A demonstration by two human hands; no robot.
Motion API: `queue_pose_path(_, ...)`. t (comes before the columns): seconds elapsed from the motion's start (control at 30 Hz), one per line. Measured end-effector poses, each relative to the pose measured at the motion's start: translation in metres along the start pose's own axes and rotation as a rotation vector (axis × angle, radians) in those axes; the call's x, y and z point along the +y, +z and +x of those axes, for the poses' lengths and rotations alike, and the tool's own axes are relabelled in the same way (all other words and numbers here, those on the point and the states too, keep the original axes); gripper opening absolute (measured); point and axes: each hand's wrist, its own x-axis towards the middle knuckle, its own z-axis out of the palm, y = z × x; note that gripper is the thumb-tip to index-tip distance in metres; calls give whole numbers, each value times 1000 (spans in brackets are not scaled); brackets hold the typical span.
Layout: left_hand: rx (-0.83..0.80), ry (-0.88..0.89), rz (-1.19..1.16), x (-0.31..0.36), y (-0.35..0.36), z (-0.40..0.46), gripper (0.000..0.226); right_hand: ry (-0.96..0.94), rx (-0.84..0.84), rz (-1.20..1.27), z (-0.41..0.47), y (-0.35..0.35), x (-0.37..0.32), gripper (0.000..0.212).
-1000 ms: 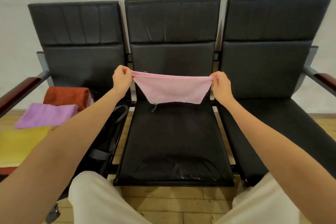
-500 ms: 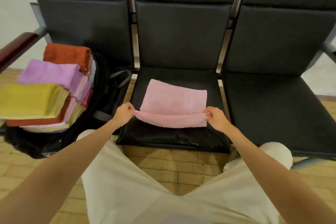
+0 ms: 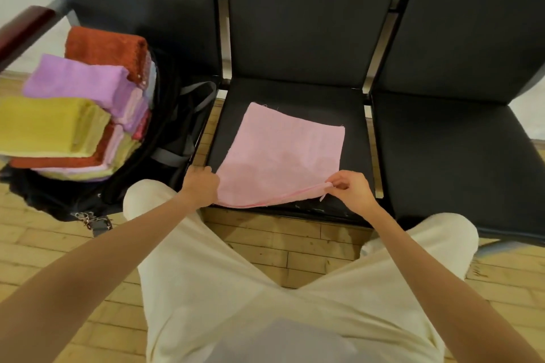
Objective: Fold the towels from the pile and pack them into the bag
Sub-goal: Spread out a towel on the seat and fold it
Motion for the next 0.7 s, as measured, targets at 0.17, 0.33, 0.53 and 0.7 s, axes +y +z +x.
queue_pose_path(0.17,96,138,-678,58,-25,12,33,-29,23,98,2,-6,-3,21)
queue_pose_path(0.33,-92,302,-1027,131,-47,34,53,3,20,261,13,-9,-6,20)
queue_pose_path(0.53,92,285,-1159,164,-48,53,19,97,-18,277,41,-11,8,11)
queue_pose_path(0.7,97,363,-1115,157,-49,59,15,186,113,-9,122,-27,39,19)
